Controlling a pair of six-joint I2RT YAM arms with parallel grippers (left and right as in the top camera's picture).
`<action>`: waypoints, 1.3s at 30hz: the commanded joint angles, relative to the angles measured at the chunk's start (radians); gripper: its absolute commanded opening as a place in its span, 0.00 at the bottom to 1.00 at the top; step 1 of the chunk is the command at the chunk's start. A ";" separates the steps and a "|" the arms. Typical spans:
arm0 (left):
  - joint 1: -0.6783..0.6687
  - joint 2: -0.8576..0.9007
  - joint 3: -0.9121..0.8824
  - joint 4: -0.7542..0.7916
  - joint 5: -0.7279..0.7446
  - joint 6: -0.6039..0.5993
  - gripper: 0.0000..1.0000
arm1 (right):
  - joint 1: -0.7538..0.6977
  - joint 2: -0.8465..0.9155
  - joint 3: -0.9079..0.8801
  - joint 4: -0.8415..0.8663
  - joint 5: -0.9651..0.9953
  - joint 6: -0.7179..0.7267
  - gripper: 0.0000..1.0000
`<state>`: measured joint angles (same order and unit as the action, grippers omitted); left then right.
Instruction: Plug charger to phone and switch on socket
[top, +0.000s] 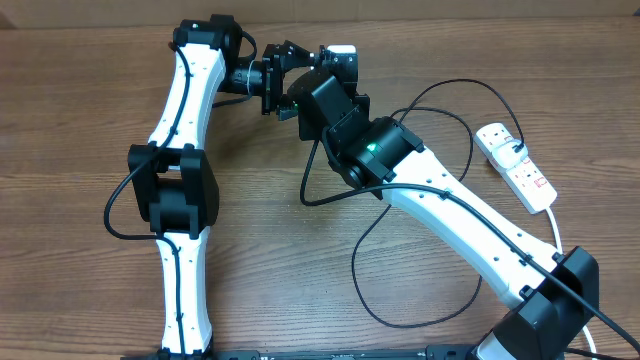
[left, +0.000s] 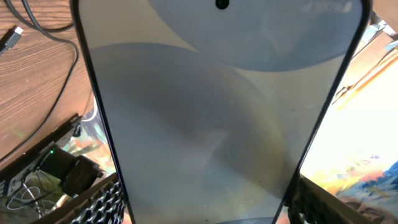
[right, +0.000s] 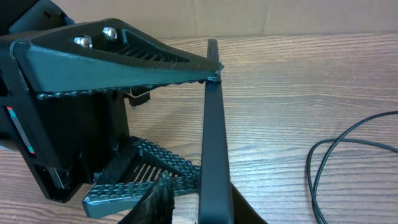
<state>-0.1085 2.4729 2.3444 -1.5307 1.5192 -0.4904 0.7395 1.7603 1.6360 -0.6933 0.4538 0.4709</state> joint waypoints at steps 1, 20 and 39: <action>0.011 0.002 0.031 -0.003 0.063 0.034 0.73 | -0.002 0.002 0.006 0.008 0.021 0.004 0.20; 0.011 0.002 0.031 -0.002 0.063 0.035 0.75 | -0.002 0.002 0.006 0.012 0.021 0.005 0.15; 0.011 0.002 0.031 -0.001 0.062 0.039 1.00 | -0.002 0.002 0.010 0.037 0.029 0.019 0.04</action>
<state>-0.1028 2.4729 2.3470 -1.5314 1.5452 -0.4671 0.7364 1.7615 1.6360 -0.6865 0.4664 0.4725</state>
